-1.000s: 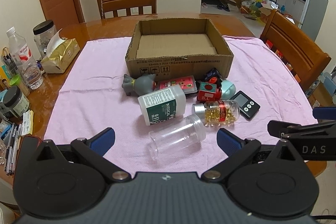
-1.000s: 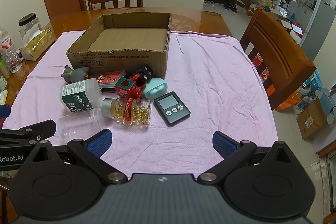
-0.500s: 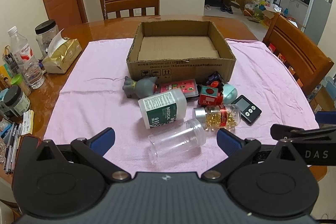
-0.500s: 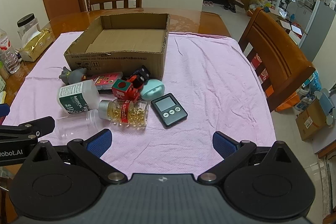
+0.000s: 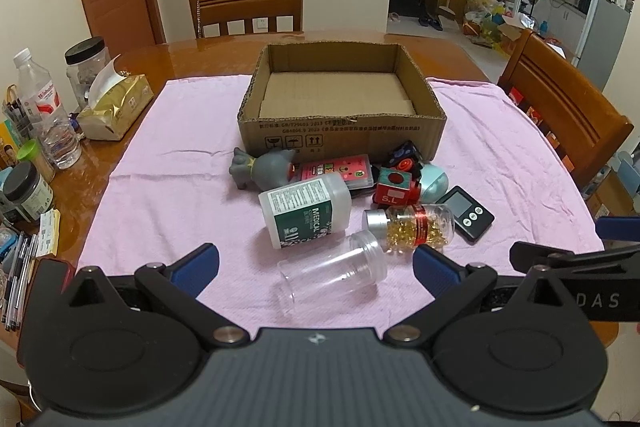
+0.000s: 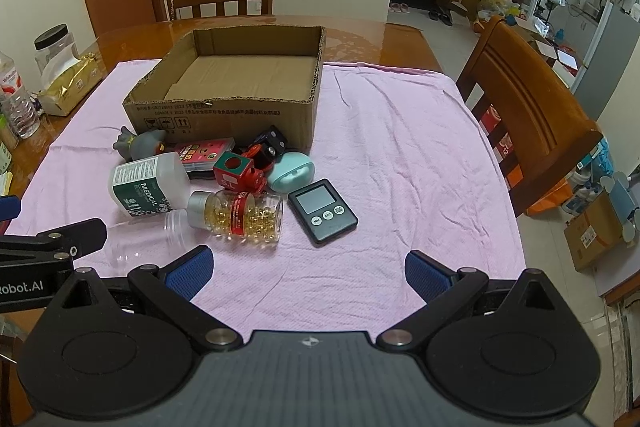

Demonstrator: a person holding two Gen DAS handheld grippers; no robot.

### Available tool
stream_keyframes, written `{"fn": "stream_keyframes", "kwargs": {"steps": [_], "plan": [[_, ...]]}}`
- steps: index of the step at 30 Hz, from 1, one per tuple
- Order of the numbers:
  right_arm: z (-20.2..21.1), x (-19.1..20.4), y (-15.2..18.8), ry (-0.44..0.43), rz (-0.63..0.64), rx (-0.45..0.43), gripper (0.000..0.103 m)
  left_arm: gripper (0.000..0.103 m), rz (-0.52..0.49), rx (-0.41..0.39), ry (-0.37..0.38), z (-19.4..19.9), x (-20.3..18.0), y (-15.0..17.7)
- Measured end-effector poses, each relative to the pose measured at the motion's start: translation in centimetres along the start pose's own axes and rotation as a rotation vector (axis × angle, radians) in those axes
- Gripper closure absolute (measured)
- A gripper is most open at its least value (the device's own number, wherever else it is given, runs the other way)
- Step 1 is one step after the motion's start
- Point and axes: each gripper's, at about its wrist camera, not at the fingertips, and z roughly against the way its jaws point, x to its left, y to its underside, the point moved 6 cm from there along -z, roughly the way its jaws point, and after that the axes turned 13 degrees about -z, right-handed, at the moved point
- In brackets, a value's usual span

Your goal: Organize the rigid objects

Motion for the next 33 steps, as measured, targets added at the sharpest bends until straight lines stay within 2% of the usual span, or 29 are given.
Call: {"fn": "stream_keyframes", "kwargs": {"steps": [6, 12, 18, 26, 33], "plan": [[0.0, 0.0, 0.0, 0.002, 0.009, -0.008, 0.000, 0.001, 0.007, -0.002, 0.005, -0.3, 0.0, 0.0], [-0.1, -0.1, 0.1, -0.006, 0.012, -0.016, 0.000, 0.001, -0.025, -0.006, -0.024, -0.7, -0.3, 0.0], [-0.8, -0.8, 0.5, -0.018, 0.012, -0.024, 0.000, 0.001, -0.002, -0.029, 0.014, -1.7, -0.4, 0.2], [-2.2, -2.4, 2.1, -0.008, 0.032, -0.012, 0.000, 0.001, 0.010, -0.032, 0.032, -5.1, -1.1, 0.8], [-3.3, -3.2, 3.5, -0.020, 0.020, 0.027, 0.000, 0.001, -0.032, -0.028, -0.018, -8.8, -2.0, 1.1]]}}
